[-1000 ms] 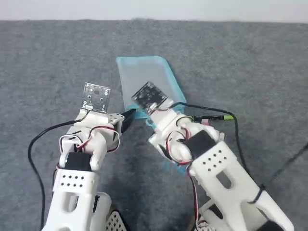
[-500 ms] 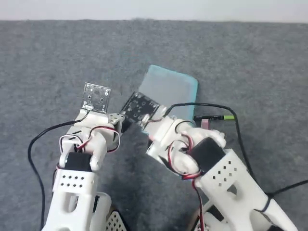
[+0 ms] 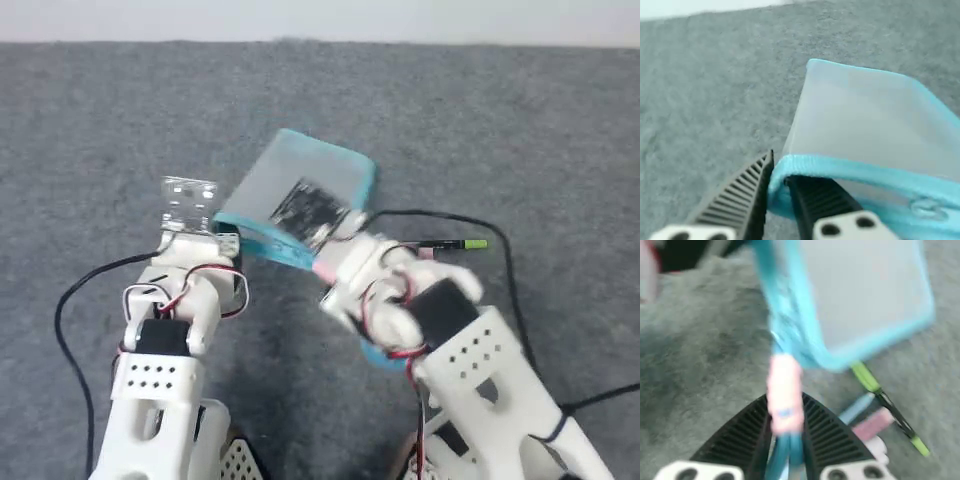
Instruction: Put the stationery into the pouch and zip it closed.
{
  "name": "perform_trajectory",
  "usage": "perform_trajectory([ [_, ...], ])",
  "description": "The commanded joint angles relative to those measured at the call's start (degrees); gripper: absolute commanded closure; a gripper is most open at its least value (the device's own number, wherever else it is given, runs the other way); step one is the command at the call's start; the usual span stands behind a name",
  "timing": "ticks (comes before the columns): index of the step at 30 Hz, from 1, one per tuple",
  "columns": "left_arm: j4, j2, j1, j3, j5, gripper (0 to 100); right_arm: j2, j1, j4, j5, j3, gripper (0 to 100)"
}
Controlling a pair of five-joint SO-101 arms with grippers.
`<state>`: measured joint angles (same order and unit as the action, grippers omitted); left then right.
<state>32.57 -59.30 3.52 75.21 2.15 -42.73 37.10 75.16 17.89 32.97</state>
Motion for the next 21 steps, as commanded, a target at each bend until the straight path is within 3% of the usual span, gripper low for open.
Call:
perform_trajectory([
  [1,-2.20,0.18,5.45,-1.45,4.13,99,-2.24,-6.46,-0.57,2.29,0.53,99.3],
  [12,-2.20,0.18,7.12,-1.36,4.22,99,13.49,-14.99,-7.69,2.37,0.70,99.3],
  [21,-2.20,0.26,7.21,-1.45,6.24,99,15.25,-19.82,-8.40,2.46,0.70,99.3],
])
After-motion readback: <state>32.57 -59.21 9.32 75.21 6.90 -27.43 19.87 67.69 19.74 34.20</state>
